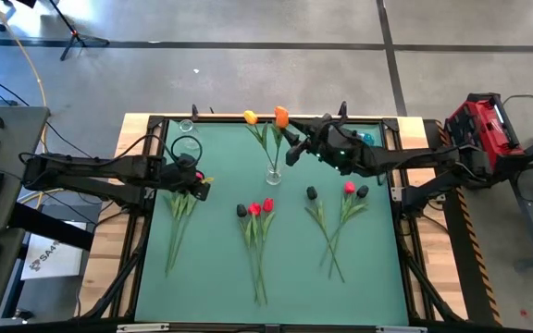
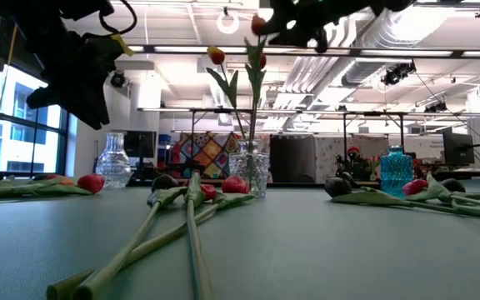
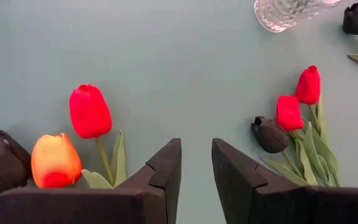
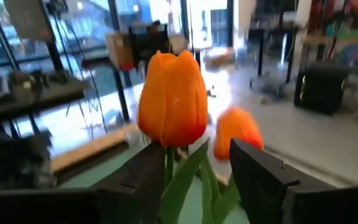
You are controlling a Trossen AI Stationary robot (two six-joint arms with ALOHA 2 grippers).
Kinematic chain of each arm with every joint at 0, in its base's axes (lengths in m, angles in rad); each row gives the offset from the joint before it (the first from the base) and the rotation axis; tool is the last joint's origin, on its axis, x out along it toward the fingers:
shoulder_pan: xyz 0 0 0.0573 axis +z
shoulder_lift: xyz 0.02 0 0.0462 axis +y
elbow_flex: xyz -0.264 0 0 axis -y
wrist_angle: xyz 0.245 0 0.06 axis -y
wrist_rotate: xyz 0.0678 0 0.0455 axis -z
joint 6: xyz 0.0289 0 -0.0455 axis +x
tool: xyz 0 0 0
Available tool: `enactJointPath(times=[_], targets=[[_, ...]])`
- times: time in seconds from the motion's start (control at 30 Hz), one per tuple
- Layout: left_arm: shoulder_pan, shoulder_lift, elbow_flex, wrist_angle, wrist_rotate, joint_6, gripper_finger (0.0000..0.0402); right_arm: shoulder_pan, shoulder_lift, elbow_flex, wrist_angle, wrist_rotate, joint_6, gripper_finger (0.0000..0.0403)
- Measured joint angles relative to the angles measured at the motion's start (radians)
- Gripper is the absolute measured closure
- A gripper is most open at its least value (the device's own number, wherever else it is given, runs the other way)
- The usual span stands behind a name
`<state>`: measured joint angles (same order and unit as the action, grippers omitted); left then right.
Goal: Sort flowers into vase by color
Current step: Put the orange tulip into the right transparent vase
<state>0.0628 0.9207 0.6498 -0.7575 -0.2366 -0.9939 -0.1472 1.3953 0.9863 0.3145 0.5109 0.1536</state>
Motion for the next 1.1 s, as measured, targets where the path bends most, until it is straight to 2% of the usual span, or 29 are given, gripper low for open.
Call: enactJointPath(times=[0.17, 0.3, 0.6, 0.73, 0.87, 1.1], targets=[[0.0, 0.0, 0.0, 0.001, -0.002, -0.016, 0.0326, -0.041, -0.003, -0.002, -0.056, -0.121, 0.132, 0.024], [-0.009, 0.0, 0.0, 0.004, -0.002, -0.018, 0.0326, -0.076, -0.021, 0.003, -0.074, -0.214, 0.209, 0.0226], [-0.056, 0.0, 0.0, 0.006, -0.029, -0.059, 0.0326, -0.109, -0.023, 0.141, -0.285, -0.227, 0.2, 0.0133], [-0.078, 0.0, 0.0, 0.005, -0.054, -0.08, 0.0326, -0.131, -0.023, 0.196, -0.455, -0.233, 0.29, 0.0101], [-0.089, 0.0, 0.0, 0.006, -0.062, -0.089, 0.0326, -0.163, -0.021, 0.223, -0.617, -0.311, 0.387, 0.0094], [-0.111, 0.0, 0.0, -0.001, -0.052, -0.106, 0.0326, -0.188, -0.02, 0.273, -0.717, -0.465, 0.452, 0.0093]])
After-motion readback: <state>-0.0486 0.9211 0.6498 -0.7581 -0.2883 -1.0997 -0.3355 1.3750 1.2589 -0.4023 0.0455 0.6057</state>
